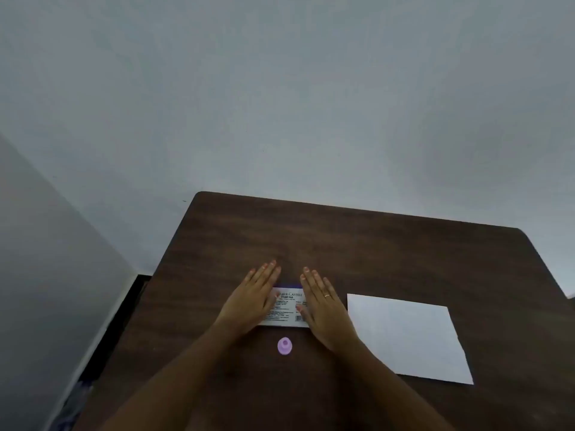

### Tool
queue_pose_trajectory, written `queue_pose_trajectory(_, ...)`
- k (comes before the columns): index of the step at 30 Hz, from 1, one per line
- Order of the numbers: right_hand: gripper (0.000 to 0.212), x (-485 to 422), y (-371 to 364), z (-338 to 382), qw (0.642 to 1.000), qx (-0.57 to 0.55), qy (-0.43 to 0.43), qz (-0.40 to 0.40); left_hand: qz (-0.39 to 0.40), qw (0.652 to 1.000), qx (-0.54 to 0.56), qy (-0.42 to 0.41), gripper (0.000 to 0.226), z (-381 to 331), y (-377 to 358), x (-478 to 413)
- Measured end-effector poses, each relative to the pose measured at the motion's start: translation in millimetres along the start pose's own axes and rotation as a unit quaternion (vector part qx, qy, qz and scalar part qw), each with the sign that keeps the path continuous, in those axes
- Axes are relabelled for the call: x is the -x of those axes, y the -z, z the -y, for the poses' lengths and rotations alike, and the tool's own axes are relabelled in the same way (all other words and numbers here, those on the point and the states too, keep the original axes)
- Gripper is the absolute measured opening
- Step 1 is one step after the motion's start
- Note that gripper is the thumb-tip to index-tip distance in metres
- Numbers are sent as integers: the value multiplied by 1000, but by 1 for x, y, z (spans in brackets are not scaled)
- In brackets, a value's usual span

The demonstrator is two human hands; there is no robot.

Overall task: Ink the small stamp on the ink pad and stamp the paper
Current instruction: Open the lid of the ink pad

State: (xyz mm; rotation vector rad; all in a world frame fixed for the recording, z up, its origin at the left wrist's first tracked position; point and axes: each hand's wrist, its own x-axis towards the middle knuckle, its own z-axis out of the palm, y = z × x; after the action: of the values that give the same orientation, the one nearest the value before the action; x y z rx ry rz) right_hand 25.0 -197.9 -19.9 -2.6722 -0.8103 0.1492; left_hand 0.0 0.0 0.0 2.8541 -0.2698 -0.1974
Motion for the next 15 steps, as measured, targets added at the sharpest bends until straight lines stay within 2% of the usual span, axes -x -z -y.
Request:
queue_pose_trajectory(2,64,1,0,-4,997,1,45,64,67,997,37,-9,55,11,-1,5)
queue_pose_trajectory(4,70,2,2,-9,992,-29,43,118,104,991,82,1,61,25,-4,12)
queue_pose_trajectory(7,84,0,6,-10,986,-45,56,147,149,984,91,-23,86,39,-5,14)
queue_pose_trajectory(10,86,-1,6,-12,988,-37,65,137,140,986,77,-57,104,44,-10,15)
queue_pose_trajectory(15,76,0,8,-14,990,-52,70,113,95,987,123,-47,100,43,-16,19)
